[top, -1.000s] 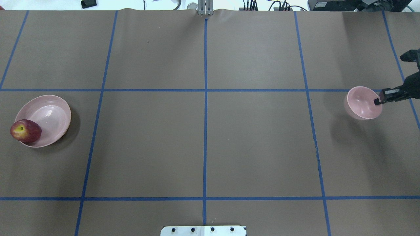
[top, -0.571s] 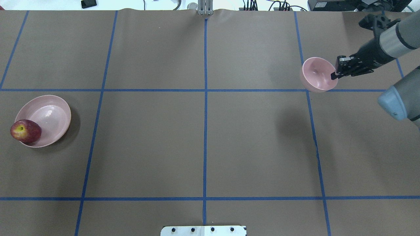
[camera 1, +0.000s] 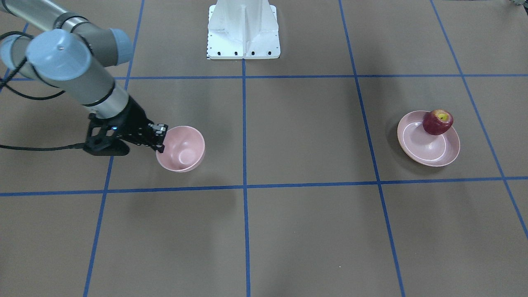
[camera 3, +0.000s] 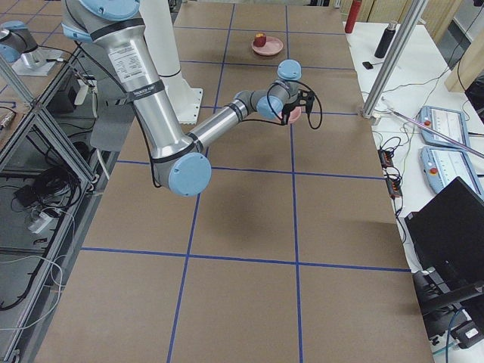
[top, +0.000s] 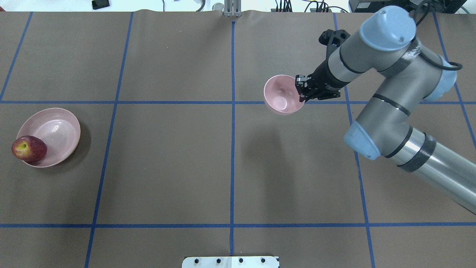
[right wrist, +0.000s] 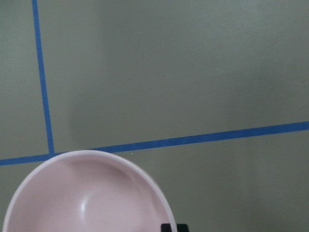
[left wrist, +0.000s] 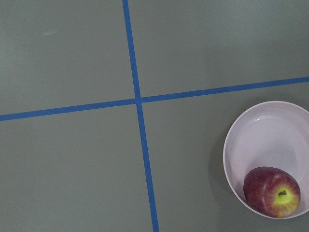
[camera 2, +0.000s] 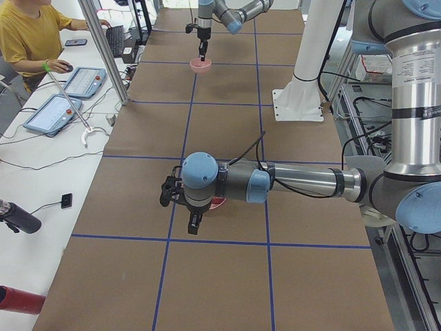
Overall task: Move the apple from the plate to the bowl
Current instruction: 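Slide the pink bowl with the right gripper toward the table center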
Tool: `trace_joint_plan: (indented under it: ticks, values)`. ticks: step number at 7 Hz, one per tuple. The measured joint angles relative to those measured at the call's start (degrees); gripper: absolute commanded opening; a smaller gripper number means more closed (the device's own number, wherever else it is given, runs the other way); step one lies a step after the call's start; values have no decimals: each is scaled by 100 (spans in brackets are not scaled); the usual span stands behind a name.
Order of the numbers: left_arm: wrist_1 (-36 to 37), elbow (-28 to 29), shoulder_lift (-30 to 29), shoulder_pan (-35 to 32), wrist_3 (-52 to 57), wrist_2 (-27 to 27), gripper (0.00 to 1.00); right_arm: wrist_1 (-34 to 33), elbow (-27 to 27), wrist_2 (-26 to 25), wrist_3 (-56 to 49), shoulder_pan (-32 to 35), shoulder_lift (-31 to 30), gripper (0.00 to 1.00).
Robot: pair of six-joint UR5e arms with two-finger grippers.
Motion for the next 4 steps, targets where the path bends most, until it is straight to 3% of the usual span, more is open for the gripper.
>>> trace_joint_plan:
  ticks: [2,4]
  values:
    - [1,-3,-4,1,0,0,98,-418,-149,-841,434,-798,465,0]
    - [0,-6,-7,5,-2,-2,98,-627,-399,-1103,557,-1150,733,0]
